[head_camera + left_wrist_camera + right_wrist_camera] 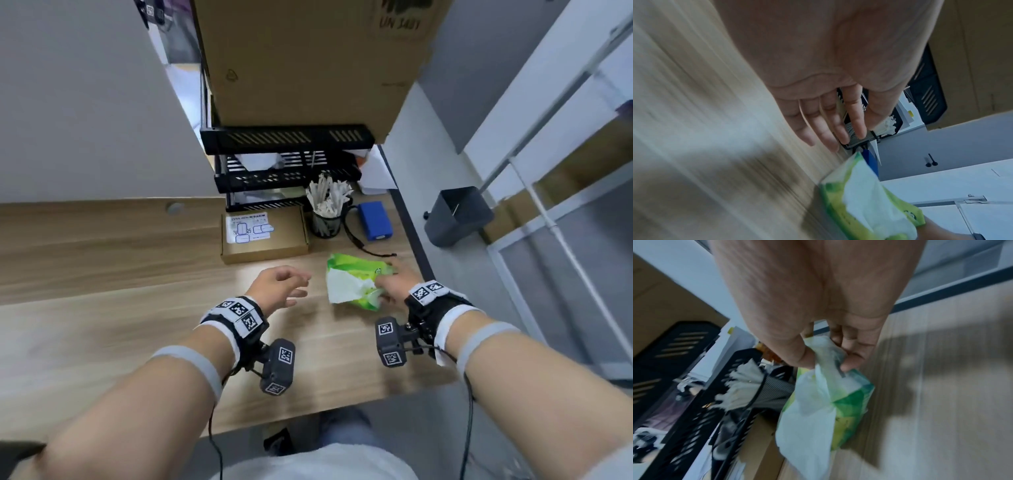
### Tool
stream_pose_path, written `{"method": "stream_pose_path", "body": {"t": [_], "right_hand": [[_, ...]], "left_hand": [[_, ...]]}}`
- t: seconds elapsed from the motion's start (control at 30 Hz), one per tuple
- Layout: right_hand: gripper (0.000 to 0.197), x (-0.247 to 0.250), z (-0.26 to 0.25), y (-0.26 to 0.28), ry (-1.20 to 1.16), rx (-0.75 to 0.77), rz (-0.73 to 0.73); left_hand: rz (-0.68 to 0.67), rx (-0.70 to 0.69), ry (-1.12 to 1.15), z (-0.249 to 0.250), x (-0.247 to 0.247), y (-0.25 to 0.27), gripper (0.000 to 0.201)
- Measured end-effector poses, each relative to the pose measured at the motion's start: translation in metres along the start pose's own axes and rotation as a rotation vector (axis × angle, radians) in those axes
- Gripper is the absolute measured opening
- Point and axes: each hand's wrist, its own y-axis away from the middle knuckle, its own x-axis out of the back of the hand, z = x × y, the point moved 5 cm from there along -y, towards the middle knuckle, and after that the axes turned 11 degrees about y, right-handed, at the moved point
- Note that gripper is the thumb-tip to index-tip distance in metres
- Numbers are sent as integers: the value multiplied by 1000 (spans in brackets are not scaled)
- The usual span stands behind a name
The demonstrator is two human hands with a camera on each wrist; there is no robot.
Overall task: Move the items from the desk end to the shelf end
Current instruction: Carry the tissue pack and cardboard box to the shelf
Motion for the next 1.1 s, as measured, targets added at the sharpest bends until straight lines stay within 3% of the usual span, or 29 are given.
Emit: {"method": "stream_pose_path", "body": {"t": [0.1, 0.3, 0.43, 0.57, 0.73, 0.83, 0.9, 0.97, 1.1], "right_hand": [[41, 20, 21, -24, 124, -65, 28], [20, 36, 48, -75, 242, -123, -70], [45, 37, 59, -105, 100, -126, -135], [44, 39, 55, -136, 182, -78, -58], [44, 61, 16, -99, 286, -86, 154], [42, 69, -15, -83, 352, 5, 284], [30, 62, -51, -67, 361, 141, 307], [20, 39, -91, -49, 349, 299, 232], [21, -47, -159, -2, 310, 507, -11]], "left_hand": [[29, 13, -54, 2, -9, -7, 15], [131, 81, -76, -2, -37, -21, 14], [193, 133, -35, -11, -50, -24, 14], [253, 134, -16, -5, -48, -19, 14], [311, 105, -10, 5, -33, -9, 15], [329, 82, 22, 11, -25, 1, 14], [346, 66, 65, 13, -14, 14, 13], [373, 45, 112, 15, 4, 31, 11], [482, -22, 216, 16, 67, 80, 15]]}}
